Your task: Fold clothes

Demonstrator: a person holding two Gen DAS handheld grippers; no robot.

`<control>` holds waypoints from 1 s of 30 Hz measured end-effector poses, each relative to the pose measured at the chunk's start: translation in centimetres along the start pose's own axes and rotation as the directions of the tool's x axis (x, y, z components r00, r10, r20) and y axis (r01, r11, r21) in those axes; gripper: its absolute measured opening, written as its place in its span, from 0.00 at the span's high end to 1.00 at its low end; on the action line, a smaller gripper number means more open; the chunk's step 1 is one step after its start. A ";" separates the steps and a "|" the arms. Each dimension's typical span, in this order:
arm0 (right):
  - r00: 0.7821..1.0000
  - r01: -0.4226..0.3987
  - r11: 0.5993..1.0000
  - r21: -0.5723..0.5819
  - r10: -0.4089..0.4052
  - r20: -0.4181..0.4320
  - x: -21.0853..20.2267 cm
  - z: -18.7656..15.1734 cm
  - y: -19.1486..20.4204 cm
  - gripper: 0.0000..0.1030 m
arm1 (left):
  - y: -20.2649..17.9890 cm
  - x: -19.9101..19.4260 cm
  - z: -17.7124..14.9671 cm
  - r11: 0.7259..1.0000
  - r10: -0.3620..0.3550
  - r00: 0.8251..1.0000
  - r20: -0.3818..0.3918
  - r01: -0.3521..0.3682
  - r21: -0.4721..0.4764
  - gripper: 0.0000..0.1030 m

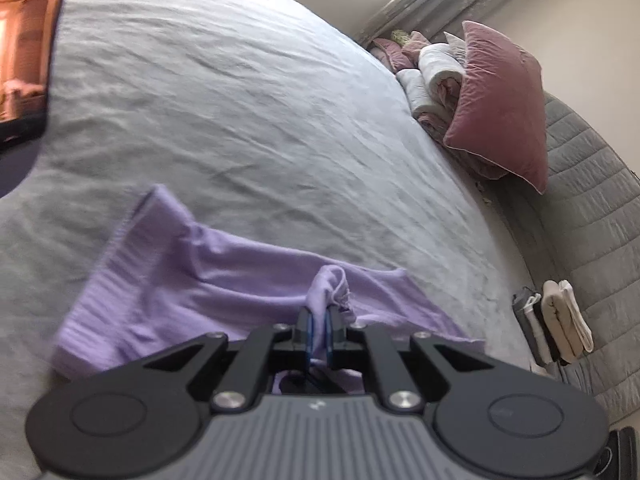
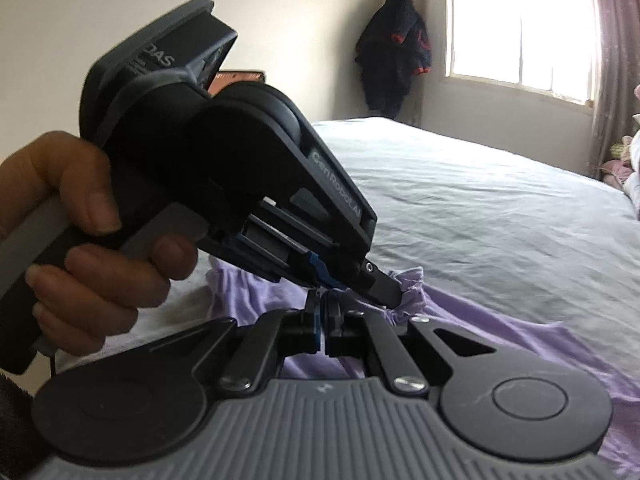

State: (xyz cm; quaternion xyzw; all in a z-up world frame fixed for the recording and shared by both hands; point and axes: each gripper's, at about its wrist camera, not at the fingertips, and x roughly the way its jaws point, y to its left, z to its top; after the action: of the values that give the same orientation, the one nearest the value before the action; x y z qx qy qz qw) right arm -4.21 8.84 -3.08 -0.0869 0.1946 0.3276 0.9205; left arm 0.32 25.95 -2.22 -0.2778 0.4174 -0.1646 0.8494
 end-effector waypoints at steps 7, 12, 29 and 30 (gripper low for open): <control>0.998 -0.052 0.998 -0.021 0.051 -0.030 1.6 0.5 0.6 0.98 | 2.6 -1.1 0.4 0.991 0.119 0.990 0.074 -0.113 -0.070 0.94; 0.995 -0.089 0.995 0.045 0.091 -0.047 0.9 0.9 -0.9 0.90 | 4.1 -3.3 0.7 0.978 0.148 0.980 0.135 -0.125 -0.167 0.93; 0.984 -0.002 0.996 0.091 0.018 -0.175 1.0 -1.4 -1.8 0.89 | 4.1 -6.1 0.0 0.969 0.147 0.973 0.180 -0.105 -0.223 0.79; 0.983 -0.011 0.997 0.078 0.025 -0.180 1.5 -1.3 -1.2 0.89 | 4.2 -6.2 0.0 0.968 0.150 0.972 0.183 -0.107 -0.225 0.79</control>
State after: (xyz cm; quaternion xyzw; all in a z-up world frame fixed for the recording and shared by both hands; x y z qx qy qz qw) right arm -2.75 8.42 -4.84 -0.0791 0.2905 0.3189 0.8987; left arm -3.17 32.43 -0.93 -0.3548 0.3632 -0.0345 0.8608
